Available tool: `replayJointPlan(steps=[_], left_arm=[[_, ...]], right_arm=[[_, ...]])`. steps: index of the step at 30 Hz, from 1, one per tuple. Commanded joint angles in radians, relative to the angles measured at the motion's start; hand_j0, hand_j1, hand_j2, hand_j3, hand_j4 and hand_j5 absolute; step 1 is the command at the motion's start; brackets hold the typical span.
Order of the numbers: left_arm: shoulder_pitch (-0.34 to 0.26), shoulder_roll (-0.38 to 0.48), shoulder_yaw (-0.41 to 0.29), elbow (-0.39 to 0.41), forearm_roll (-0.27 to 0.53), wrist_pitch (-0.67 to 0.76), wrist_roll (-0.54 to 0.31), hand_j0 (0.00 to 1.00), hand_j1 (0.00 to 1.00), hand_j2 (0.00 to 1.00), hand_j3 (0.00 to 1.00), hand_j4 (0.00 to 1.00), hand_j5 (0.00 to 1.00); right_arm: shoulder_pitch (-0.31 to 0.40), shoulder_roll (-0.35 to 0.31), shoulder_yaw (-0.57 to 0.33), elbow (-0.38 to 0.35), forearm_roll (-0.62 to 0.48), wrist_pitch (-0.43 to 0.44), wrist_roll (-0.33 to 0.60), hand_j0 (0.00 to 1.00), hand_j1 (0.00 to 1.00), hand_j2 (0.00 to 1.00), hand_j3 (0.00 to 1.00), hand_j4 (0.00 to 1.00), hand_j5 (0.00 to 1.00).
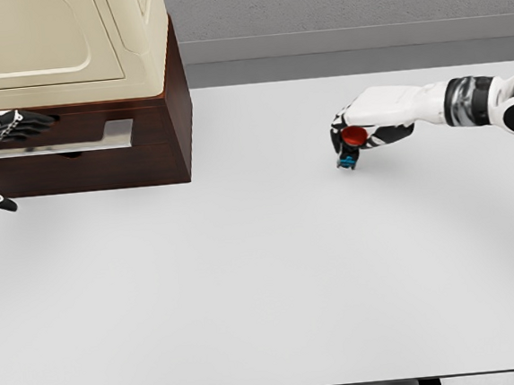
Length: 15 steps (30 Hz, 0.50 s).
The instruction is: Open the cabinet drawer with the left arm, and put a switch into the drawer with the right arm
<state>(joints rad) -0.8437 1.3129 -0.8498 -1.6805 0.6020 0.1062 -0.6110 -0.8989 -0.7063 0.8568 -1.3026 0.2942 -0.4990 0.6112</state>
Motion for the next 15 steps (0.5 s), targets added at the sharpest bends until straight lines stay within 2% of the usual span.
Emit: replayJointPlan(steps=[1, 8, 15], left_arm=[[-0.001, -0.008, 0.002, 0.007, -0.004, 0.0, 0.0, 1.0, 1.0, 1.0, 1.0, 1.0, 1.0], [0.005, -0.009, 0.0, 0.007, -0.004, 0.007, 0.0, 1.0, 1.0, 1.0, 1.0, 1.0, 1.0], [0.012, -0.008, -0.003, 0.005, -0.007, 0.007, 0.0, 1.0, 1.0, 1.0, 1.0, 1.0, 1.0]], right_arm=[[0.0, 0.002, -0.001, -0.027, -0.007, 0.0, 0.0, 0.48, 0.48, 0.48, 0.48, 0.48, 0.48], [-0.002, 0.005, 0.002, -0.112, -0.009, 0.0, 0.0, 0.48, 0.48, 0.48, 0.48, 0.48, 0.48], [-0.011, 0.05, 0.004, -0.133, -0.009, 0.002, 0.0, 0.48, 0.48, 0.48, 0.48, 0.48, 0.48]])
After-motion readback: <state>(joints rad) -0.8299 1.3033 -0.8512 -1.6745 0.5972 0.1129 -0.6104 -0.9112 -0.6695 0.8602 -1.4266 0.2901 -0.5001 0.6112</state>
